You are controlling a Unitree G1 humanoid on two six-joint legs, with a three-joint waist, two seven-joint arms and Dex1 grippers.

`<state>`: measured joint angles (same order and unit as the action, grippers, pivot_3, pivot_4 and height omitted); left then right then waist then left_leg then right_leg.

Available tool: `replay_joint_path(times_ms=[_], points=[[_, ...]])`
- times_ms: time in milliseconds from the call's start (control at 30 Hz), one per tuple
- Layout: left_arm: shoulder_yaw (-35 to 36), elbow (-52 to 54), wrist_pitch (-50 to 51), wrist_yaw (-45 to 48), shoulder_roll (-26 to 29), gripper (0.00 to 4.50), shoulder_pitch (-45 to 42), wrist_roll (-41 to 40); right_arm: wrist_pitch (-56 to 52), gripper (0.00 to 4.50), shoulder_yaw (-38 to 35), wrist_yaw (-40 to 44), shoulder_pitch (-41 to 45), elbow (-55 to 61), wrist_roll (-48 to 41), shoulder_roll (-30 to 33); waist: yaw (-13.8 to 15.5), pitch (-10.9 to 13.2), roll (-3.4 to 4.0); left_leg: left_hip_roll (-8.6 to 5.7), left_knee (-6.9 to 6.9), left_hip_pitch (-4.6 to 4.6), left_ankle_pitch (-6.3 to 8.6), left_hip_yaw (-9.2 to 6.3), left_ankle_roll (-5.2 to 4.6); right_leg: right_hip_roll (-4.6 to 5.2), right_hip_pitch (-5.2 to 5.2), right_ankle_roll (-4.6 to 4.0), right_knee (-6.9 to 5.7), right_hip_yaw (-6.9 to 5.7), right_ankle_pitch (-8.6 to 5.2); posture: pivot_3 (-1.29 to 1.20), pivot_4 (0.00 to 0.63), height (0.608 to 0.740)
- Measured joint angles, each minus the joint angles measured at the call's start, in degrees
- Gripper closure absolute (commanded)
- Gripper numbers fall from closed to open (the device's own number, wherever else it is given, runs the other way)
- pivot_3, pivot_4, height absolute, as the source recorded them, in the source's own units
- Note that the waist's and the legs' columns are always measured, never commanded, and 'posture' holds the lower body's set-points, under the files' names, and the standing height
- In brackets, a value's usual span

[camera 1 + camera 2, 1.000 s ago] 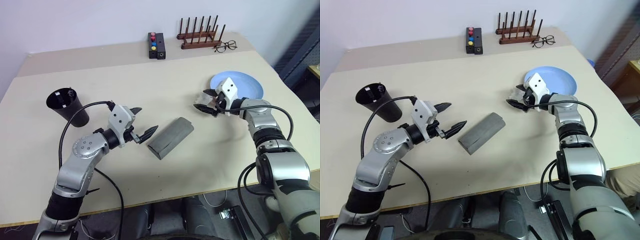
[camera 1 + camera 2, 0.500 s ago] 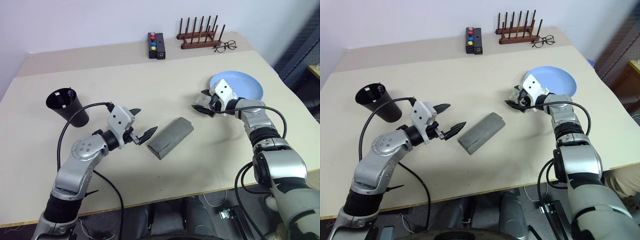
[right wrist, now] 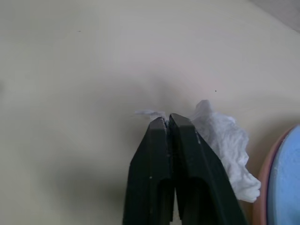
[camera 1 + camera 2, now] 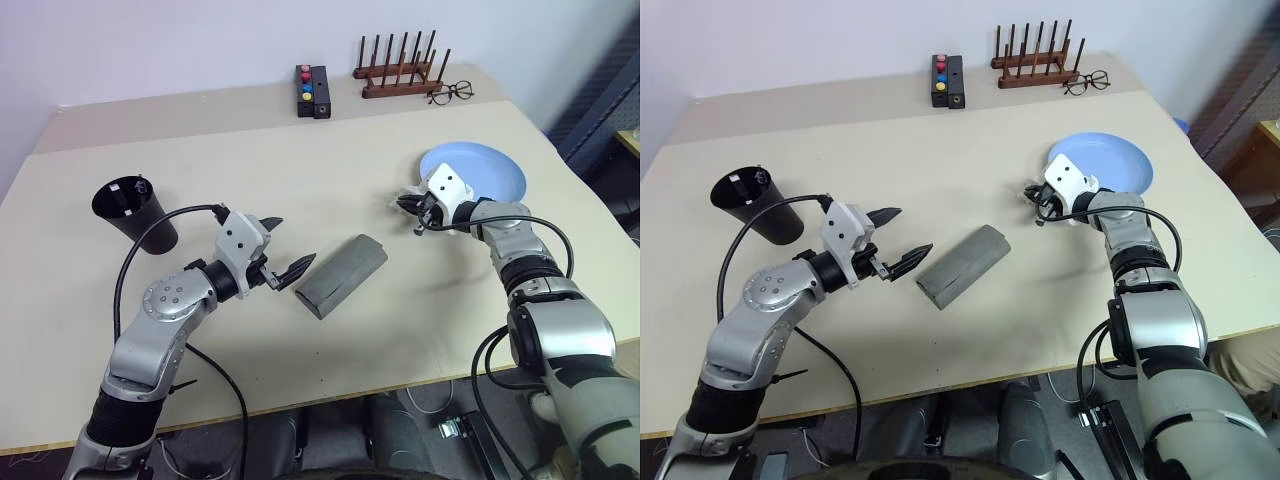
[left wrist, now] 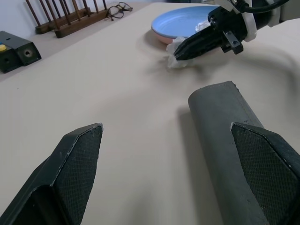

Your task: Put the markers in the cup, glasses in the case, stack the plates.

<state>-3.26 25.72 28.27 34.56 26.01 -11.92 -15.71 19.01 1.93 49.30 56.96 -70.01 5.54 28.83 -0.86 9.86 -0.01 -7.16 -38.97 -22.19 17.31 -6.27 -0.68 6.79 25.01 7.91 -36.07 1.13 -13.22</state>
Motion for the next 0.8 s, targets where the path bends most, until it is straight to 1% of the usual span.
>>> replay_joint_path(times_ms=[367, 800], points=[[-0.28, -0.4, -0.09, 0.22, -0.1, 0.0, -0.27, 0.02, 1.24, 4.44, -0.07, -1.26, 0.0, 0.0, 0.09, 1.51, -0.05, 0.0, 0.0, 0.0, 0.01, 0.0, 0.0, 0.0, 0.0, 0.0, 0.0, 0.0, 0.0, 0.0, 0.0, 0.0, 0.15, 0.74], [-0.28, -0.61, -0.19, 0.22, -0.11, 0.0, -0.32, 0.02, 0.94, 4.44, -0.62, 0.54, 0.1, 0.02, -0.99, 1.52, -0.05, 0.0, 0.0, 0.0, 0.01, 0.0, 0.0, 0.0, 0.0, 0.0, 0.0, 0.0, 0.0, 0.0, 0.0, 0.0, 0.15, 0.74]])
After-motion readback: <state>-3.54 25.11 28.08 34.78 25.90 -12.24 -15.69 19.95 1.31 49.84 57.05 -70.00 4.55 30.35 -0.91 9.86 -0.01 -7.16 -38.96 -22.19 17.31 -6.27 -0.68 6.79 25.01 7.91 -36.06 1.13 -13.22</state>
